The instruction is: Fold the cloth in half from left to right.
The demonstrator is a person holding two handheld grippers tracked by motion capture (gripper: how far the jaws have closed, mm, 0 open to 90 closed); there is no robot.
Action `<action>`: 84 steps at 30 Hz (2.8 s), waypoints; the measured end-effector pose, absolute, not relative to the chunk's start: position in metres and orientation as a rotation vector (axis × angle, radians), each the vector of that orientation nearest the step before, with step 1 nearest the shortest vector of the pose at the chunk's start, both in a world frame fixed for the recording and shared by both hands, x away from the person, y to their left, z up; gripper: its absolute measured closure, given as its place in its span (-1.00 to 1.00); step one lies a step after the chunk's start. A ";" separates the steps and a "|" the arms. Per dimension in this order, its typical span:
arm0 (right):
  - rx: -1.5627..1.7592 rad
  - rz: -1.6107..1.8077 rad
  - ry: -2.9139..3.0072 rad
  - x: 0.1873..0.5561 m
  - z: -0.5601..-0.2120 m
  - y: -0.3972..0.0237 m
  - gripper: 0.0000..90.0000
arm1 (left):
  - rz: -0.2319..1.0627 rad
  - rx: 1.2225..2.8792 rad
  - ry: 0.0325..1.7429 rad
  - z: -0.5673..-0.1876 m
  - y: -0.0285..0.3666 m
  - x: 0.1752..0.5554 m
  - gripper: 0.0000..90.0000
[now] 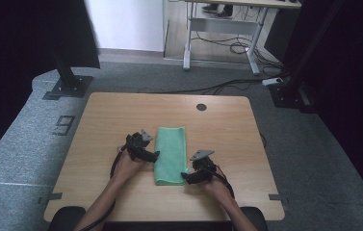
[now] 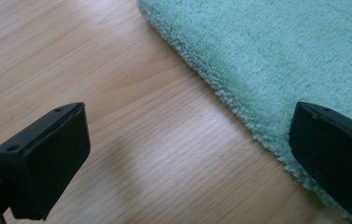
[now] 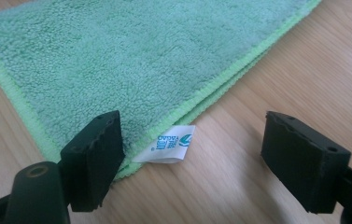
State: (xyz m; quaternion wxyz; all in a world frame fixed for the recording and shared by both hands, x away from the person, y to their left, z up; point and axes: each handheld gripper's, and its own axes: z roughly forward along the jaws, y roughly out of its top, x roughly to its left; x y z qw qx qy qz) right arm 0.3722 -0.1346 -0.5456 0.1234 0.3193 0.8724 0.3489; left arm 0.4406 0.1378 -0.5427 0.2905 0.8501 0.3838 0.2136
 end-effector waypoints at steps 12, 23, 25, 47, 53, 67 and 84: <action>0.893 1.029 2.561 0.381 -0.546 -0.114 -0.56 | 0.568 2.248 1.067 -0.543 0.150 0.447 -1.00; 0.890 1.026 2.576 0.382 -0.545 -0.116 -0.55 | 0.555 2.246 1.069 -0.542 0.149 0.444 -0.94; 0.891 1.023 2.575 0.382 -0.545 -0.118 -0.54 | 0.556 2.244 1.068 -0.543 0.147 0.443 -0.94; 0.857 1.014 2.591 0.378 -0.539 -0.126 -0.48 | 0.534 2.213 1.032 -0.539 0.143 0.439 -0.94; 0.858 1.067 2.560 0.378 -0.528 -0.135 -0.56 | 0.498 2.195 0.967 -0.520 0.144 0.425 -0.95; 0.936 1.063 2.468 0.371 -0.514 -0.183 -0.92 | 0.447 2.189 0.931 -0.506 0.179 0.380 -1.00; 1.066 1.017 2.392 0.365 -0.537 -0.228 -1.00 | 0.418 2.280 0.990 -0.539 0.211 0.353 -1.00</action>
